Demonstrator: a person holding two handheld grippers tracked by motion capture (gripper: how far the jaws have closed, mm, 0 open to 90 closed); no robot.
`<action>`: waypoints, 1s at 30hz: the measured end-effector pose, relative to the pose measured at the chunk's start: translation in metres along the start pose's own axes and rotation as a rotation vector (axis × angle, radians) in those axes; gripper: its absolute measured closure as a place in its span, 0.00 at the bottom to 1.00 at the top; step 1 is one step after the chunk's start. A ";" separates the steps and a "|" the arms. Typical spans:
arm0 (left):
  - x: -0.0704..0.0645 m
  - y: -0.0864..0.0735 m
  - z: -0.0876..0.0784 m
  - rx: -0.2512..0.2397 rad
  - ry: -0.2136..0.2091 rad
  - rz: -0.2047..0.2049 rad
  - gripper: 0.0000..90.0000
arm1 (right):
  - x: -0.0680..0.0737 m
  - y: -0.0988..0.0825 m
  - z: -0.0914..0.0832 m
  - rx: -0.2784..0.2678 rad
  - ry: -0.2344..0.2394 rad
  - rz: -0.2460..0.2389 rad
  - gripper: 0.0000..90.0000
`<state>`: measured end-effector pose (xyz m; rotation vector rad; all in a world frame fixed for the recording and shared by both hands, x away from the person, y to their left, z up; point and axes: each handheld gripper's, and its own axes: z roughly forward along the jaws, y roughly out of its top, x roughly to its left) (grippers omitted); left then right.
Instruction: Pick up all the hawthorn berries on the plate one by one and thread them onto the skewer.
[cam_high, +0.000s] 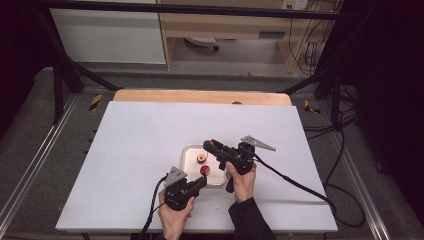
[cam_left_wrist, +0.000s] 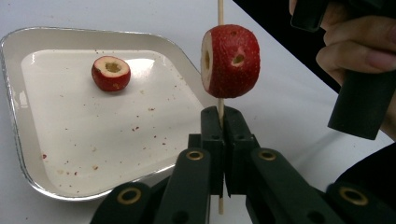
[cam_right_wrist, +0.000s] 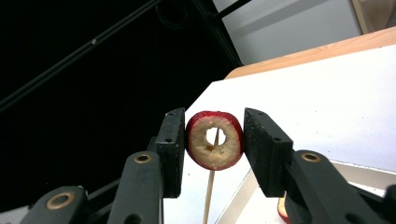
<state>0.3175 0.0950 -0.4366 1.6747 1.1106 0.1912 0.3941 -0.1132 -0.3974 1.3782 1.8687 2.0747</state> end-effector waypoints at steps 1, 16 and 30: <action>0.000 0.001 0.000 0.004 0.002 0.003 0.98 | 0.000 -0.001 0.000 0.003 0.003 0.000 0.67; 0.007 0.007 0.002 0.005 0.006 0.011 0.98 | 0.000 -0.013 0.001 0.117 0.017 -0.031 0.67; 0.010 0.006 0.004 0.017 0.016 0.064 0.98 | 0.002 -0.019 -0.001 0.146 0.016 -0.058 0.67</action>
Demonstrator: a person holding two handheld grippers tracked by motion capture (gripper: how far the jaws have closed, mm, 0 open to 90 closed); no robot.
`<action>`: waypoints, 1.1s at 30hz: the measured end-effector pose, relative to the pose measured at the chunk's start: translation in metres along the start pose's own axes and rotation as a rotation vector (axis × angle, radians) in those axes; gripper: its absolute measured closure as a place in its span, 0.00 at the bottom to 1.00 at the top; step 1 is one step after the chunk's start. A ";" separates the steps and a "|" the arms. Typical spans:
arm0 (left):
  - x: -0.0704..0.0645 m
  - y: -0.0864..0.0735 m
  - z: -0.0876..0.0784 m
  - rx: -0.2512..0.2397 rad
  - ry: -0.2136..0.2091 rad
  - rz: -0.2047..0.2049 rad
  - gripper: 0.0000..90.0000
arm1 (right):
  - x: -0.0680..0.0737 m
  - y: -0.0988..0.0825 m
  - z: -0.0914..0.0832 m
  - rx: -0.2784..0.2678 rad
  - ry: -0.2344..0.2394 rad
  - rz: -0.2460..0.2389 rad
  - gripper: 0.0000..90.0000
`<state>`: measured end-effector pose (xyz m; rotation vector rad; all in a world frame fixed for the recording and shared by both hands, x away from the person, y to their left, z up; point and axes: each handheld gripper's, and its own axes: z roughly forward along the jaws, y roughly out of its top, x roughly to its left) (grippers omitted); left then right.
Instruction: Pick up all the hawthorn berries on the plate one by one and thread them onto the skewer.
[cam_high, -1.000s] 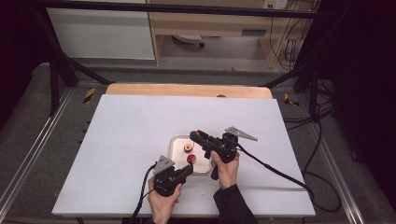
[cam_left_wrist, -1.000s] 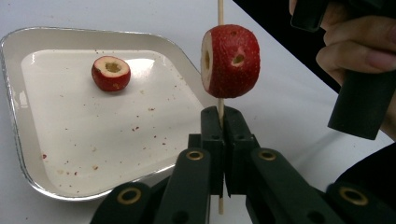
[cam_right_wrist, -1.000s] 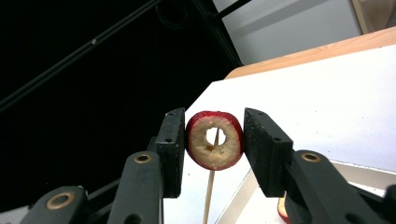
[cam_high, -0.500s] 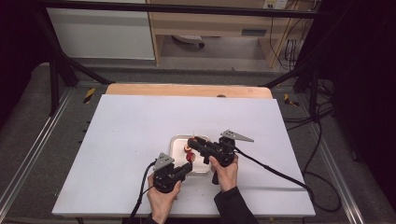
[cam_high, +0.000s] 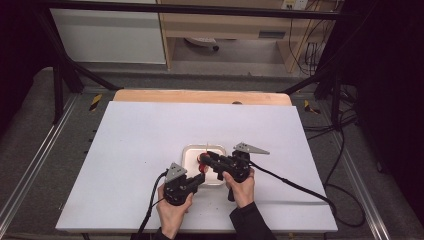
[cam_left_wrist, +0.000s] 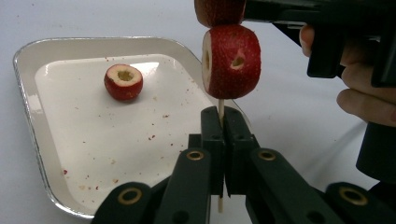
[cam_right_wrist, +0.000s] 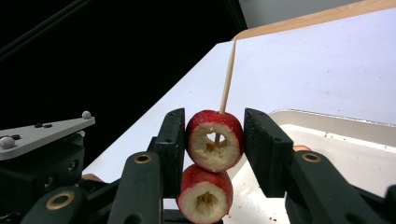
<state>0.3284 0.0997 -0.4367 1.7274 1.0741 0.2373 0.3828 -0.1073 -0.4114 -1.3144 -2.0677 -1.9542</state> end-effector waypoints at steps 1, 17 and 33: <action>0.000 0.000 -0.001 0.000 -0.002 0.008 0.98 | 0.000 0.001 -0.001 0.005 0.002 -0.004 0.67; 0.020 -0.005 -0.022 0.052 0.077 0.097 0.98 | -0.015 0.020 -0.011 0.161 -0.121 -0.176 0.11; 0.032 -0.010 -0.038 0.074 0.087 0.146 0.98 | -0.022 0.017 -0.012 0.374 -0.202 -0.270 0.03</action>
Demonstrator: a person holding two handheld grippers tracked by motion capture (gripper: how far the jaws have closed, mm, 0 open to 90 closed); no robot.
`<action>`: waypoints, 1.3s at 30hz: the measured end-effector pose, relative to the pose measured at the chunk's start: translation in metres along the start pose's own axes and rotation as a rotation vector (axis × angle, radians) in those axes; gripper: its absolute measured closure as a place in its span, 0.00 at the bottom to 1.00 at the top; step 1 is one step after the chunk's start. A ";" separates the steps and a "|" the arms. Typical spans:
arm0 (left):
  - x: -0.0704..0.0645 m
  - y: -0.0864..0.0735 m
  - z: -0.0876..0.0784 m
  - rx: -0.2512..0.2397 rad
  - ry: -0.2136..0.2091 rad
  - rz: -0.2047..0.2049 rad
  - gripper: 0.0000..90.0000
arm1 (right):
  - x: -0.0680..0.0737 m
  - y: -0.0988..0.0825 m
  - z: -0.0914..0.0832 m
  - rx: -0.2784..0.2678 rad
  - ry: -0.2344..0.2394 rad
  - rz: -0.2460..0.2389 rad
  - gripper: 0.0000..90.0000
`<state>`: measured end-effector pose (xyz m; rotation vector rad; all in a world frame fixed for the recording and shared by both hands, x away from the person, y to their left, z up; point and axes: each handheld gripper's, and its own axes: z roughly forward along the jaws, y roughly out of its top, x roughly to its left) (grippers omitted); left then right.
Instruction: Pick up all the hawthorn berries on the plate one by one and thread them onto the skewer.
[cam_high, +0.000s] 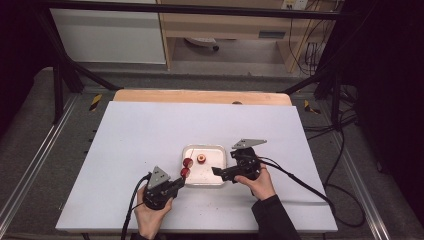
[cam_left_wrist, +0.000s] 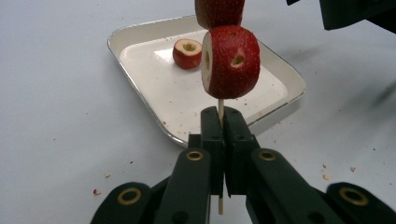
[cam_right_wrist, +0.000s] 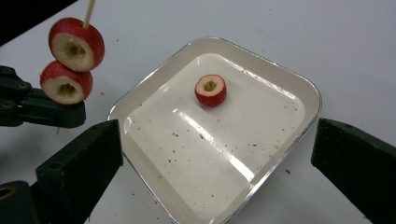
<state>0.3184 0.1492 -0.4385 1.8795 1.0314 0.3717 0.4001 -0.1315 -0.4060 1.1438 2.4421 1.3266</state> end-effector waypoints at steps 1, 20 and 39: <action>0.000 0.000 -0.001 0.001 0.005 0.008 0.98 | 0.000 0.000 0.001 0.008 -0.002 -0.004 0.03; 0.013 -0.004 -0.014 -0.011 0.015 0.018 0.98 | 0.002 0.010 0.008 0.134 -0.013 -0.175 0.07; 0.023 -0.006 -0.021 -0.001 0.029 0.018 0.98 | 0.003 0.041 0.037 0.318 0.004 -0.338 0.11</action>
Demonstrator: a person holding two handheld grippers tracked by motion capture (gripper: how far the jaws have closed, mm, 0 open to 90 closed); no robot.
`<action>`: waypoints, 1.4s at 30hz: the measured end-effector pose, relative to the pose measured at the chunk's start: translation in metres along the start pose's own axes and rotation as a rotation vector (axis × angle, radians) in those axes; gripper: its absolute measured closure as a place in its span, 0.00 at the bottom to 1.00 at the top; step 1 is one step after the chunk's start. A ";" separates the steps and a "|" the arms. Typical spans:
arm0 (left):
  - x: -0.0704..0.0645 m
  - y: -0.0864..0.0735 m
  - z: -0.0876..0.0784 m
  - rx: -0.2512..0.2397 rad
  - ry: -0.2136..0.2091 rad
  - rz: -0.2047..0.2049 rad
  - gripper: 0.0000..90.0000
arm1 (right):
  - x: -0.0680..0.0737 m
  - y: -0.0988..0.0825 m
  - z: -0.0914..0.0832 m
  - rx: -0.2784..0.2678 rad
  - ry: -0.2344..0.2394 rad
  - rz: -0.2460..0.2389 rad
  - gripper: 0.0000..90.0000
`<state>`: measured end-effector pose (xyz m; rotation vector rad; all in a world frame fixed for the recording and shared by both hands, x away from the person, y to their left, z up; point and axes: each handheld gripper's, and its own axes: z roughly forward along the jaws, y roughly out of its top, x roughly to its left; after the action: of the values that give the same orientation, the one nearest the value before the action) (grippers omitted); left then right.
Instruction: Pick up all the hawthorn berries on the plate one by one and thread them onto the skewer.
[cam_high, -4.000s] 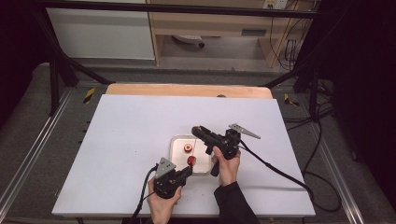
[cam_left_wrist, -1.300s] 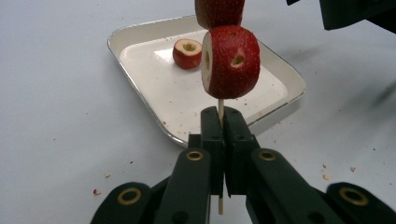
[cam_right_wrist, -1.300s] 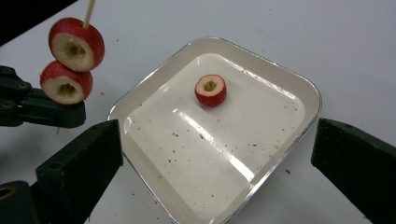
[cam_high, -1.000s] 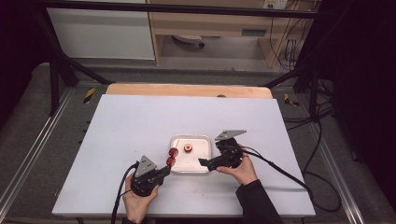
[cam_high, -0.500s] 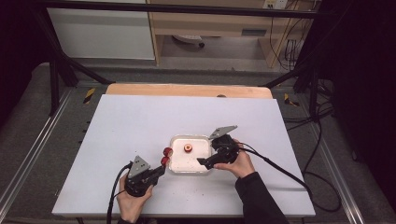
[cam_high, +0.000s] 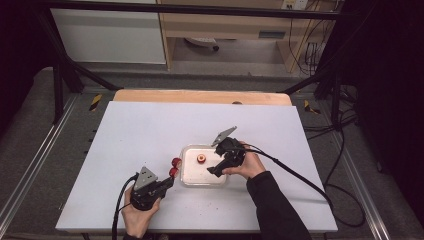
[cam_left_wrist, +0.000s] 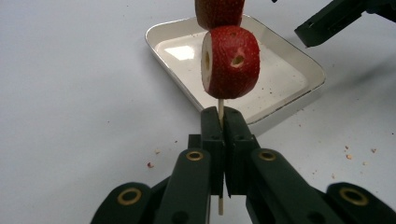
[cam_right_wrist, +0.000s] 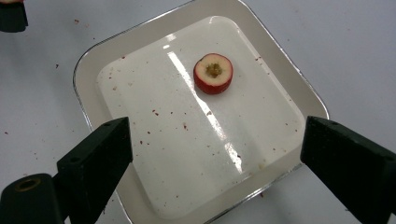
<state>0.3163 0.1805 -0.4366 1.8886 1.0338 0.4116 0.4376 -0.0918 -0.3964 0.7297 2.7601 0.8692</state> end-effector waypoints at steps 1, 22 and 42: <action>0.000 0.000 0.000 0.001 0.000 0.000 0.98 | -0.001 0.002 0.002 0.013 0.003 -0.010 0.11; 0.005 -0.001 -0.002 -0.001 -0.003 -0.007 0.98 | -0.017 0.040 0.036 0.111 0.087 -0.114 0.40; 0.007 -0.002 -0.001 0.008 -0.006 -0.002 0.98 | -0.022 0.048 0.059 0.195 0.155 -0.179 0.60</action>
<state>0.3186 0.1867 -0.4391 1.8946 1.0347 0.4003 0.4925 -0.0394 -0.4171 0.4491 3.0219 0.6532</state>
